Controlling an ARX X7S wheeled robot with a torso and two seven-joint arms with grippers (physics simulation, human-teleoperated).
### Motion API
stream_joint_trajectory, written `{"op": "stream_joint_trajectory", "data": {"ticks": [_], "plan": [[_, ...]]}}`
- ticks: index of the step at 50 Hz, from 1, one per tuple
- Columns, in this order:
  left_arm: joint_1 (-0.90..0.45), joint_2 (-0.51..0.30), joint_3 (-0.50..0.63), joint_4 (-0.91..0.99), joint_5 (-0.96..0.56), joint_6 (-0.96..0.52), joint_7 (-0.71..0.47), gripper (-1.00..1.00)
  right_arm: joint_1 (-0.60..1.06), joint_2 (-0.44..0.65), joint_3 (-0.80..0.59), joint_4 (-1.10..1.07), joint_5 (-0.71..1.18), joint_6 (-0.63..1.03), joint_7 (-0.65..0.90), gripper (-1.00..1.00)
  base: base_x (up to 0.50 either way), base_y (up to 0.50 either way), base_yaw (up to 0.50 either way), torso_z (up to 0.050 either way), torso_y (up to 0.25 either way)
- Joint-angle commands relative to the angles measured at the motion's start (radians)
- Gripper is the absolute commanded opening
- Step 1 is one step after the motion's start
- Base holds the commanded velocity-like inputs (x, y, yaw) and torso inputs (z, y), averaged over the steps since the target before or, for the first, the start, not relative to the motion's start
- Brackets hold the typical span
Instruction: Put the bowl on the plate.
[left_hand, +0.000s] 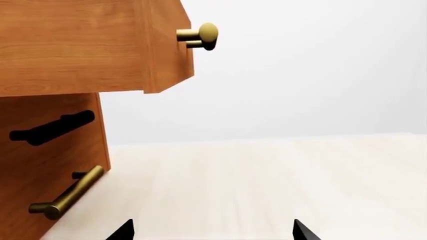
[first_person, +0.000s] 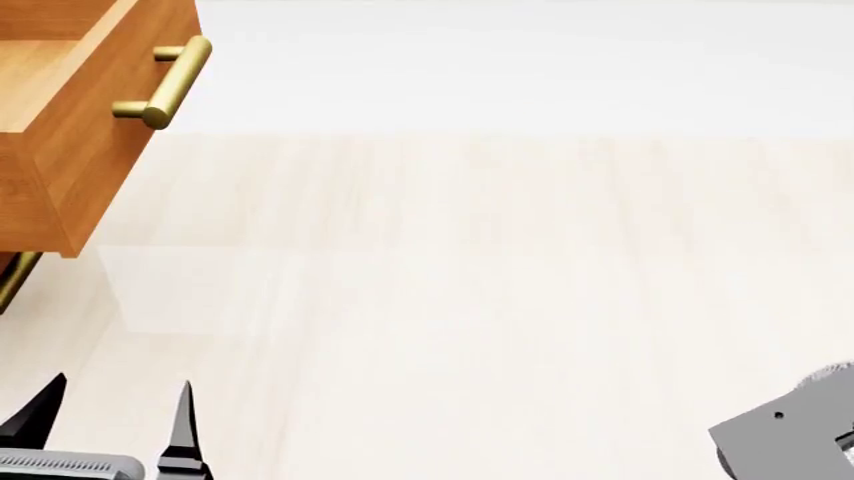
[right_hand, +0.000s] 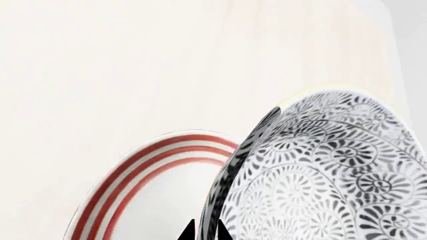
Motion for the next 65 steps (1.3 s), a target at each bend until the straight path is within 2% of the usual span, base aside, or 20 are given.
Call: {"op": "stream_joint_trajectory", "data": {"ticks": [1,24,65], "plan": [[-0.002,0.000,0.004,-0.007,-0.001,0.005,-0.001,1.00,-0.068,0.058,-0.003,-0.043,-0.069,-0.085,-0.043,-1.00,0.00,0.00,0.00,0.000,0.000],[-0.003,-0.006,0.010,0.006,-0.006,-0.001,-0.006,1.00,-0.145,0.096,-0.021,-0.061,-0.132,-0.180,-0.097,-1.00,0.00,0.00,0.00,0.000,0.000],[0.001,-0.015,0.019,0.015,-0.011,0.001,-0.016,1.00,-0.279,0.073,-0.077,-0.047,-0.246,-0.318,-0.167,-1.00,0.00,0.00,0.00,0.000,0.000]]}}
